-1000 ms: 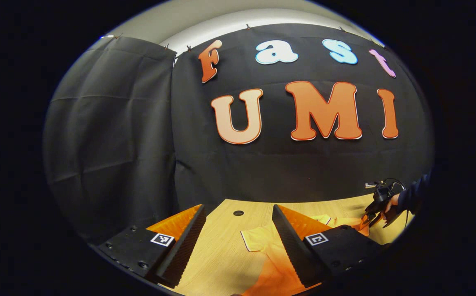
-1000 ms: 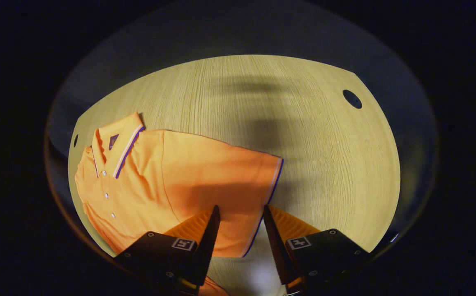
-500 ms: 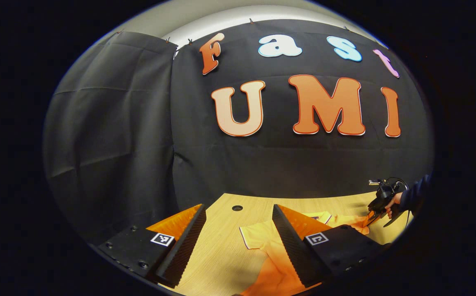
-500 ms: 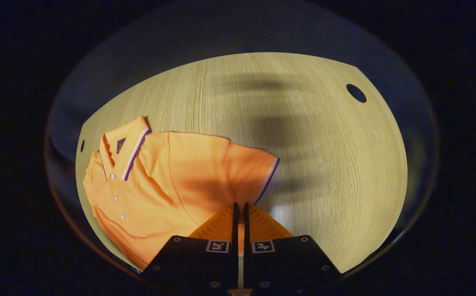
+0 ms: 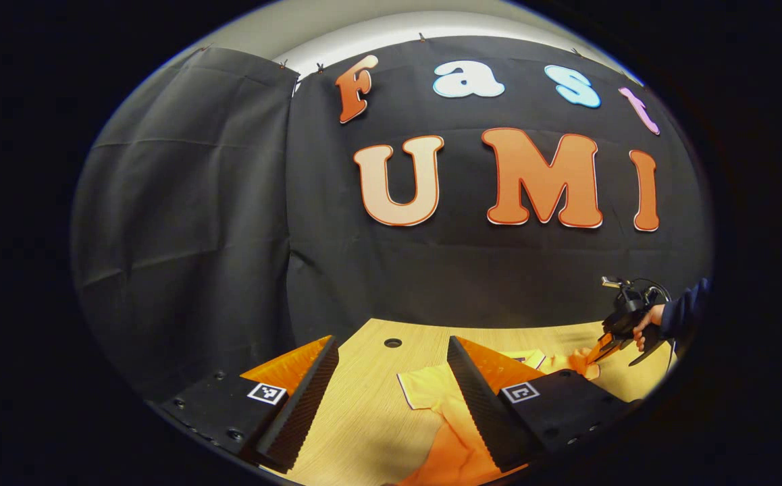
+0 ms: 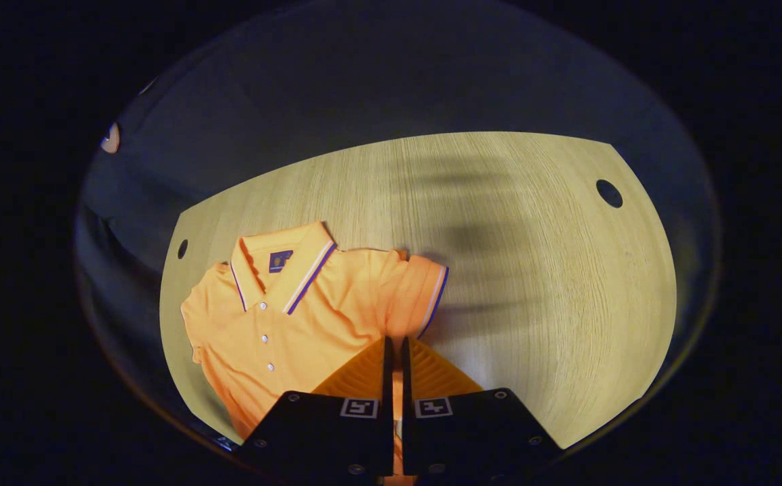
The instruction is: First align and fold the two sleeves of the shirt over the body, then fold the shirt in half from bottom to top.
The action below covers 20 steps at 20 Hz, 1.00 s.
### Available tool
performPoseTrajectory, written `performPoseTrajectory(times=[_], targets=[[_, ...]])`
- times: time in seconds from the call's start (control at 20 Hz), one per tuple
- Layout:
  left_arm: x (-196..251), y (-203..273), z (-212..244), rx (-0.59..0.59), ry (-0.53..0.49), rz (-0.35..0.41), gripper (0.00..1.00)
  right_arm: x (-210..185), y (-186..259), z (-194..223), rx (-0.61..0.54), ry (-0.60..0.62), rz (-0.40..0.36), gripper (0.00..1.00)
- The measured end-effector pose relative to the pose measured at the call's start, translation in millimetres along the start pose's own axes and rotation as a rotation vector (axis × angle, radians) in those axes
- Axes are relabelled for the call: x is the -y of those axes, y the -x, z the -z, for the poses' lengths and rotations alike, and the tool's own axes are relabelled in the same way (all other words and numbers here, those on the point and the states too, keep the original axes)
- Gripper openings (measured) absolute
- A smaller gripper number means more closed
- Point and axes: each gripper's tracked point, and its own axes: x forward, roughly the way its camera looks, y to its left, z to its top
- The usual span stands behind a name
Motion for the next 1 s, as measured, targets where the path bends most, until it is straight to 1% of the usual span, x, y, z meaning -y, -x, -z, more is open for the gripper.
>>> performPoseTrajectory(times=[0.15,0.2,0.25,0.3,0.35,0.4,0.45,0.5,0.55,0.6,0.65,0.7,0.75,0.8,0.85,0.9,1.0], targets=[[-13,0,4,-0.012,0.027,-0.009,1.00,-29,6,3,0.000,0.003,-0.047,0.07],[-17,-1,8,-0.018,0.039,-0.011,0.99,-40,10,7,-0.018,-0.006,-0.074,0.10],[-22,-2,11,-0.027,0.050,-0.011,0.99,-51,12,12,-0.036,-0.019,-0.103,0.18],[-26,-3,14,-0.033,0.056,-0.011,0.99,-60,15,13,-0.043,-0.023,-0.127,0.21],[-30,-6,14,-0.037,0.060,-0.009,0.99,-63,15,13,-0.031,-0.016,-0.128,0.30],[-32,-10,15,-0.040,0.061,-0.001,0.99,-65,18,12,-0.015,-0.009,-0.123,0.33],[-33,-15,16,-0.045,0.060,0.006,0.99,-67,25,13,-0.002,-0.002,-0.118,0.39],[-34,-21,18,-0.052,0.058,0.019,1.00,-67,31,13,0.009,0.006,-0.116,0.41],[-34,-27,20,-0.064,0.053,0.033,1.00,-69,39,13,0.026,0.011,-0.119,0.48],[-34,-34,24,-0.080,0.047,0.044,1.00,-73,47,15,0.041,0.011,-0.140,0.52],[-32,-43,27,-0.092,0.046,0.066,1.00,-78,57,18,0.055,0.003,-0.166,0.70],[-29,-50,29,-0.106,0.040,0.089,1.00,-81,66,19,0.078,-0.007,-0.182,0.66],[-28,-59,31,-0.117,0.030,0.107,1.00,-81,73,22,0.102,-0.017,-0.185,0.76],[-27,-69,34,-0.130,0.020,0.130,1.00,-79,80,25,0.125,-0.025,-0.176,0.72],[-26,-78,37,-0.143,0.010,0.151,1.00,-76,86,28,0.157,-0.031,-0.164,0.78],[-23,-88,42,-0.161,0.000,0.175,1.00,-73,94,31,0.185,-0.037,-0.148,0.87],[-19,-113,54,-0.205,-0.007,0.219,1.00,-66,112,37,0.243,-0.055,-0.124,0.90]])
